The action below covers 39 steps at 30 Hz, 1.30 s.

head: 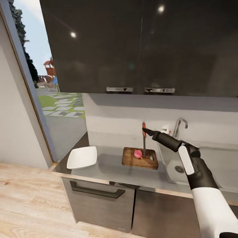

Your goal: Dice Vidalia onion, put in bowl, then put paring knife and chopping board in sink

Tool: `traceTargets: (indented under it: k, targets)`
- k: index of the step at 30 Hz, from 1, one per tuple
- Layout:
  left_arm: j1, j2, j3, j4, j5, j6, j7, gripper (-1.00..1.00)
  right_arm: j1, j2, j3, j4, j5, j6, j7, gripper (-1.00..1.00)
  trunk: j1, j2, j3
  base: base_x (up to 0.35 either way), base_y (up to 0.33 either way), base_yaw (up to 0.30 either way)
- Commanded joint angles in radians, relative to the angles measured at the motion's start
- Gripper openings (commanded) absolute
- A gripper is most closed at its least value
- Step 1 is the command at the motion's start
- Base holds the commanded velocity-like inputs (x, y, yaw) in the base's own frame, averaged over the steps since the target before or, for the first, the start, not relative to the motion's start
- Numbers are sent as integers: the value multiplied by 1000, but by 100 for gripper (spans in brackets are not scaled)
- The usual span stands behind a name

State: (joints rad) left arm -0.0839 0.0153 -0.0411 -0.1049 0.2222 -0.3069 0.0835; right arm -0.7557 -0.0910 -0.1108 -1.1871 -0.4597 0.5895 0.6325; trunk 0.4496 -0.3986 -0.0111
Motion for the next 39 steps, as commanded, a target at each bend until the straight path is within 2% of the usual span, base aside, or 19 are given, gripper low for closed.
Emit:
traceTargets:
  k: [1, 3, 7, 12, 18, 24, 32, 34, 39]
  targets:
    - [0, 0, -5, 1, 6, -3, 2, 100, -1, 0, -3, 18, -7, 4, 20, -100, 0, -1, -1, 0, 0, 0]
    - [0, 0, -6, 1, 6, -3, 2, 100, -1, -1, -9, 50, -7, -8, 42, -100, 0, -1, -1, 0, 0, 0]
    - [0, 0, -6, 1, 6, -3, 2, 100, -1, 0, -54, 105, -12, -42, 68, -100, 0, -1, -1, 0, 0, 0]
    - [0, -1, -6, 1, 5, -4, 2, 100, -1, -4, -66, 111, -9, -48, 71, -100, 0, -1, -1, 0, 0, 0]
    - [0, -2, -6, 1, 5, -4, 2, 100, -1, -32, -62, 110, -7, -89, 72, -100, 0, -1, -1, 0, 0, 0]
    - [0, -2, -6, 2, 5, -4, 2, 100, -1, -29, -56, 111, -16, -104, 74, -100, 0, -1, -1, 0, 0, 0]
    - [0, -3, -7, 2, 5, -3, 2, 100, -1, -27, -58, 115, -40, -100, 140, -100, 0, -1, -1, 0, 0, 0]
    - [0, -4, -7, 2, 5, -3, 2, 100, -1, -22, -58, 117, -41, -100, 143, -100, 0, -1, -1, 0, 0, 0]
    - [0, -5, -7, 7, 5, -3, 2, 100, -1, 32, -58, 128, -42, -100, 145, -100, 0, -1, -1, 0, 0, 0]
